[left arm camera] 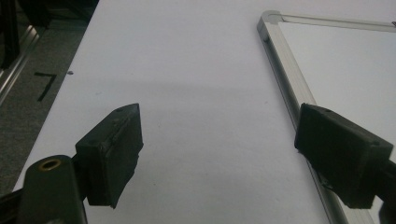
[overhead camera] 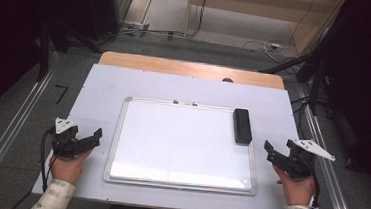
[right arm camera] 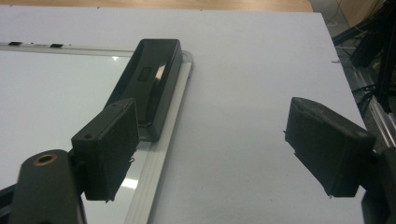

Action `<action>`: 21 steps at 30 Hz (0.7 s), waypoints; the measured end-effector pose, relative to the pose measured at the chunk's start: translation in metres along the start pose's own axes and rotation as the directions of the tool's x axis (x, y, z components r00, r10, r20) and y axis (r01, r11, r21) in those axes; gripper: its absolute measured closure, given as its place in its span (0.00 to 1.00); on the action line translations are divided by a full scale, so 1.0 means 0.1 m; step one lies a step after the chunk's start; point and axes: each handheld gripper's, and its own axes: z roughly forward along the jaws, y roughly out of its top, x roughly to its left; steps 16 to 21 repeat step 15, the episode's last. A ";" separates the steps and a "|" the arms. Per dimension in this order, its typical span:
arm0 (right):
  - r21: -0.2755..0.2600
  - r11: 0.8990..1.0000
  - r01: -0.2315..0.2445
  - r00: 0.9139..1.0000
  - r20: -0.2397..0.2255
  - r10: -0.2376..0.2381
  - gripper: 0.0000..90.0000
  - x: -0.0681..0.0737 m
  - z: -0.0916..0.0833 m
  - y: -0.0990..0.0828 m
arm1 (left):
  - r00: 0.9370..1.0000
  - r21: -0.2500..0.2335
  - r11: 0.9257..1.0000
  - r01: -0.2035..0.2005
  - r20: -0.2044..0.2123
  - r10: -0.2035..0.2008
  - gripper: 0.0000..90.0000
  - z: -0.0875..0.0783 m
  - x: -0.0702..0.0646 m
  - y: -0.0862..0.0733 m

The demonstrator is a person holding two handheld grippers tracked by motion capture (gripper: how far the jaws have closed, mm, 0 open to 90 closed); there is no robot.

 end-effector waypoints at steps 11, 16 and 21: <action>0.017 1.000 -0.006 0.998 0.056 0.005 0.18 -0.21 -0.08 -0.13 | 1.000 0.002 1.000 -0.001 0.000 0.001 0.18 0.00 0.00 0.00; 0.041 0.999 -0.008 0.995 0.104 0.004 0.17 -0.32 -0.07 -0.22 | 1.000 0.003 1.000 -0.002 -0.001 0.002 0.18 0.00 0.00 0.00; 0.041 0.999 -0.008 0.995 0.104 0.004 0.17 -0.32 -0.07 -0.22 | 1.000 0.003 1.000 -0.002 -0.001 0.002 0.18 0.00 0.00 0.00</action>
